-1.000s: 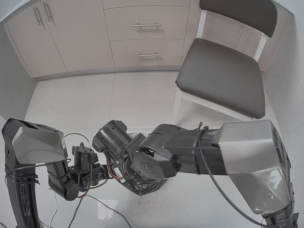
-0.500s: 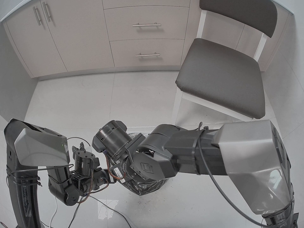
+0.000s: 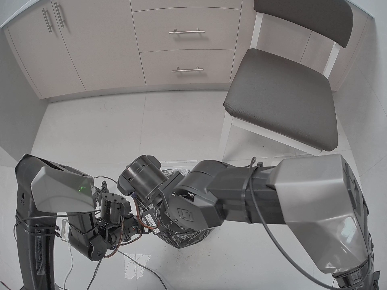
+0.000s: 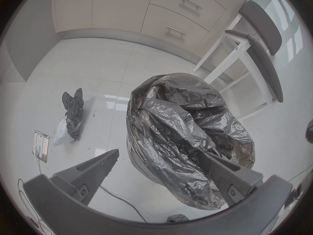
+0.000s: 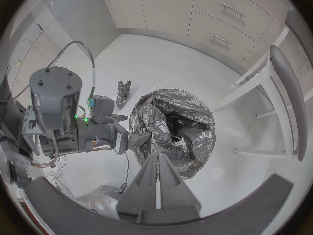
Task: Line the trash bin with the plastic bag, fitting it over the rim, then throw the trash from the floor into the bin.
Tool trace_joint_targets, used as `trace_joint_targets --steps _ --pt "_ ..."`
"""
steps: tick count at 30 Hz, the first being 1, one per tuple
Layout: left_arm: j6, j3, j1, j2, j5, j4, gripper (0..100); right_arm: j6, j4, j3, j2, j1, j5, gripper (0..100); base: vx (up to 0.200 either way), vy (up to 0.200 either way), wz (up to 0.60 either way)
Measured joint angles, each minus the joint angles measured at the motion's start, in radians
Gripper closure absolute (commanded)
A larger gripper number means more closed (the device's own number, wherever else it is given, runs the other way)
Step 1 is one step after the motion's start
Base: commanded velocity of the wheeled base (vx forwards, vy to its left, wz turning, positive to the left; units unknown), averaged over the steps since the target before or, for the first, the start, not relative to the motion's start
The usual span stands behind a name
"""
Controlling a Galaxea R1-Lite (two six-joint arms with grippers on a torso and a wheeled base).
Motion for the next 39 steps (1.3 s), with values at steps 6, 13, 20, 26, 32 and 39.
trace_joint_targets --steps 6,13,20,26,32,39 --pt "0.001 -0.014 0.0 0.036 0.0 -0.002 0 0.0 0.0 0.0 0.001 0.0 0.0 100 0.0 0.0 0.0" --pt "-0.003 0.047 -0.005 0.037 -0.006 -0.008 0 0.004 -0.003 0.0 0.001 0.001 -0.002 100 0.0 0.0 0.0" --pt "-0.007 0.104 -0.007 0.021 -0.008 -0.011 0 0.02 -0.003 0.0 0.005 0.001 -0.003 100 0.0 0.0 0.0" --pt "0.03 0.121 -0.005 0.033 0.003 -0.011 0 0.025 -0.003 0.0 0.011 -0.003 -0.003 100 0.0 0.0 0.0" --pt "0.106 0.122 -0.004 0.056 0.024 -0.011 0 0.025 -0.003 0.0 0.023 -0.004 -0.003 100 0.0 0.0 0.0" --pt "0.157 0.117 -0.006 0.091 0.063 -0.02 0 0.026 -0.003 0.0 0.035 -0.008 -0.003 100 0.0 0.0 0.0"
